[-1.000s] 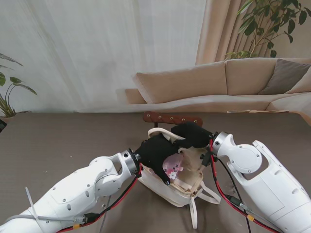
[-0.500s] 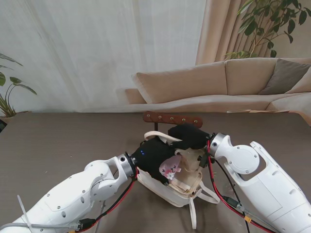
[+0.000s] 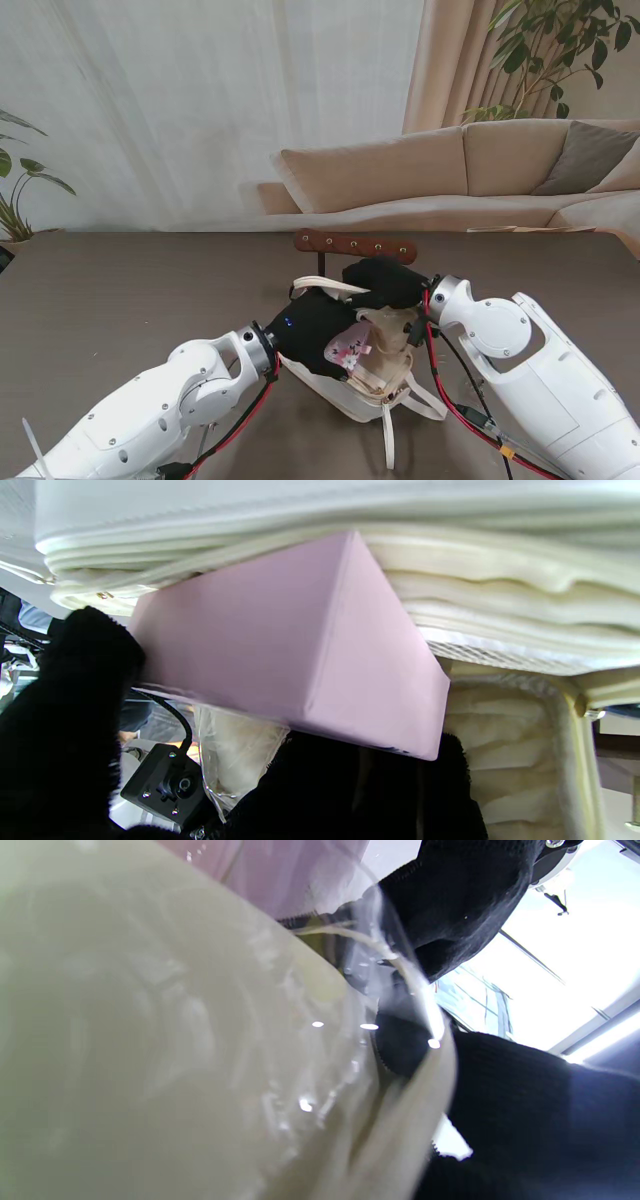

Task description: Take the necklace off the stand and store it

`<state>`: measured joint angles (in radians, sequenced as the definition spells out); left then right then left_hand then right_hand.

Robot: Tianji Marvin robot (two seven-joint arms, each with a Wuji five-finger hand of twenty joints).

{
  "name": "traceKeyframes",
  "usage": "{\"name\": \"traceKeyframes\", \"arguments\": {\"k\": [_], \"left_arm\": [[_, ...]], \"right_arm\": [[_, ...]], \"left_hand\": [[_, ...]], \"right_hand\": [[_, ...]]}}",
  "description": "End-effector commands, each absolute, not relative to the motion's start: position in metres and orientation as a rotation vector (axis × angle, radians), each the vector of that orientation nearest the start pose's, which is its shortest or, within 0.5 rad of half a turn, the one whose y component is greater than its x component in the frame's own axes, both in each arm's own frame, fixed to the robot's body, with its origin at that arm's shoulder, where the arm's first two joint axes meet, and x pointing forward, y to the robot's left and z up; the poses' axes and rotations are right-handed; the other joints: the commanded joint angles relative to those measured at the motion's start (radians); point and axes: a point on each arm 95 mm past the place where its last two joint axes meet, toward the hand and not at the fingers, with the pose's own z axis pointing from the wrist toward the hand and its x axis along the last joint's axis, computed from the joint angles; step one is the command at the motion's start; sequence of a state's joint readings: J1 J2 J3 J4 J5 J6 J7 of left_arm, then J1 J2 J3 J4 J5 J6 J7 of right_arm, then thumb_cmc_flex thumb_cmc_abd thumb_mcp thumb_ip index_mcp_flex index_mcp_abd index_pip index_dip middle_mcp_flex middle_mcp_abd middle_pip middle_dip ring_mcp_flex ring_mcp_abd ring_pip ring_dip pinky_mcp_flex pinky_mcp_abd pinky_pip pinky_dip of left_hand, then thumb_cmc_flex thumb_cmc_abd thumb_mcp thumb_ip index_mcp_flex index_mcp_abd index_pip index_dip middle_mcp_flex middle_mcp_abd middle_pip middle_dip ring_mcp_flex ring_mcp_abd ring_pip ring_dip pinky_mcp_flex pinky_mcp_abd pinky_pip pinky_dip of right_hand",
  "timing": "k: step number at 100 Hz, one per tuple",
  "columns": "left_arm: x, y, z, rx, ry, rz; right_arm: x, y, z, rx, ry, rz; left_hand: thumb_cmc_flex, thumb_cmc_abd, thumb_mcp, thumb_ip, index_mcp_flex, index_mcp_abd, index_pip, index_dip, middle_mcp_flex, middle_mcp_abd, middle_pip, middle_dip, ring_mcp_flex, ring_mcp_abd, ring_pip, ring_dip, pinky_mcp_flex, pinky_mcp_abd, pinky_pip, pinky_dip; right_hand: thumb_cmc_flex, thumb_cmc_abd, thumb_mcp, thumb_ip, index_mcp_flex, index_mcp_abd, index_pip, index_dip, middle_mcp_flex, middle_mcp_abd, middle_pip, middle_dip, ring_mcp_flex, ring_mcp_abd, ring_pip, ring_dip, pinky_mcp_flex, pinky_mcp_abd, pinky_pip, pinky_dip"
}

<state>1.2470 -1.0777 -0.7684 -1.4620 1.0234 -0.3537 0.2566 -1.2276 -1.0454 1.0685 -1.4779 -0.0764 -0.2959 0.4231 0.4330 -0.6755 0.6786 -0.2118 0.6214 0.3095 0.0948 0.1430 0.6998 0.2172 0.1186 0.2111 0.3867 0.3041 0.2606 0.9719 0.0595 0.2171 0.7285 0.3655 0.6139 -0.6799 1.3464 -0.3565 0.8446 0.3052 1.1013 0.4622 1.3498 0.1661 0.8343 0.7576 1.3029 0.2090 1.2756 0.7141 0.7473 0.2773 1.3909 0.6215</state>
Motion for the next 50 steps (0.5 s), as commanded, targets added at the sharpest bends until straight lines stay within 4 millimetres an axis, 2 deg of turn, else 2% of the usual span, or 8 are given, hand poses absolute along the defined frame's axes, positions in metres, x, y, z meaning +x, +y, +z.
{"name": "traceKeyframes", "arguments": {"k": [1,13,19,28,50], "left_arm": [[0.4041,-0.132,-0.2905,-0.572,1.777,-1.98],[0.4025,-0.1301,-0.2925,-0.603,1.779,-1.98],[0.4021,-0.1295,-0.294,-0.618,1.768,-1.989],[0.4015,-0.1295,-0.2938,-0.647,1.75,-2.013],[0.4017,-0.1295,-0.289,-0.639,1.741,-2.025]], "right_arm": [[0.4442,0.0571,-0.2687,1.663,1.792,2.208],[0.4452,0.0573,-0.2681,1.683,1.79,2.203],[0.4453,0.0573,-0.2681,1.688,1.79,2.201],[0.445,0.0575,-0.2688,1.695,1.796,2.197],[0.4443,0.0582,-0.2702,1.701,1.807,2.194]], "left_hand": [[0.051,0.146,0.148,0.112,-0.005,-0.056,0.018,-0.011,-0.142,0.028,-0.03,-0.025,-0.115,0.055,-0.115,-0.048,-0.06,0.003,-0.11,-0.039],[0.045,0.166,0.14,0.113,-0.015,-0.019,0.013,-0.018,-0.15,0.05,-0.02,-0.027,-0.113,0.074,-0.111,-0.068,-0.06,0.007,-0.125,-0.046],[0.048,0.177,0.134,0.118,0.005,-0.039,0.049,0.001,-0.103,0.059,0.013,-0.004,-0.055,0.096,-0.066,-0.024,-0.024,0.035,-0.074,-0.017],[0.056,0.188,0.137,0.119,0.05,-0.065,0.112,0.062,-0.023,0.054,0.032,0.052,0.033,0.107,-0.054,0.03,0.01,0.059,0.004,0.025],[0.065,0.2,0.134,0.121,0.053,-0.066,0.102,0.077,-0.011,0.042,0.012,0.063,0.034,0.106,-0.06,0.039,0.005,0.055,0.008,0.022]], "right_hand": [[-0.013,-0.002,0.005,-0.007,0.092,-0.559,0.078,0.009,0.009,-0.084,0.007,0.003,0.008,-0.091,0.003,0.012,0.095,-0.019,0.038,0.031],[-0.012,-0.003,0.005,-0.007,0.093,-0.558,0.078,0.009,0.01,-0.082,0.007,0.003,0.008,-0.089,0.005,0.012,0.096,-0.017,0.038,0.031],[-0.012,-0.003,0.005,-0.007,0.093,-0.558,0.077,0.01,0.01,-0.084,0.007,0.004,0.007,-0.089,0.006,0.013,0.096,-0.017,0.039,0.031],[-0.012,-0.003,0.005,-0.007,0.095,-0.556,0.077,0.01,0.01,-0.084,0.007,0.004,0.007,-0.089,0.006,0.013,0.096,-0.017,0.039,0.03],[-0.012,-0.003,0.005,-0.007,0.095,-0.557,0.076,0.01,0.011,-0.084,0.007,0.004,0.007,-0.09,0.008,0.013,0.096,-0.017,0.039,0.03]]}}
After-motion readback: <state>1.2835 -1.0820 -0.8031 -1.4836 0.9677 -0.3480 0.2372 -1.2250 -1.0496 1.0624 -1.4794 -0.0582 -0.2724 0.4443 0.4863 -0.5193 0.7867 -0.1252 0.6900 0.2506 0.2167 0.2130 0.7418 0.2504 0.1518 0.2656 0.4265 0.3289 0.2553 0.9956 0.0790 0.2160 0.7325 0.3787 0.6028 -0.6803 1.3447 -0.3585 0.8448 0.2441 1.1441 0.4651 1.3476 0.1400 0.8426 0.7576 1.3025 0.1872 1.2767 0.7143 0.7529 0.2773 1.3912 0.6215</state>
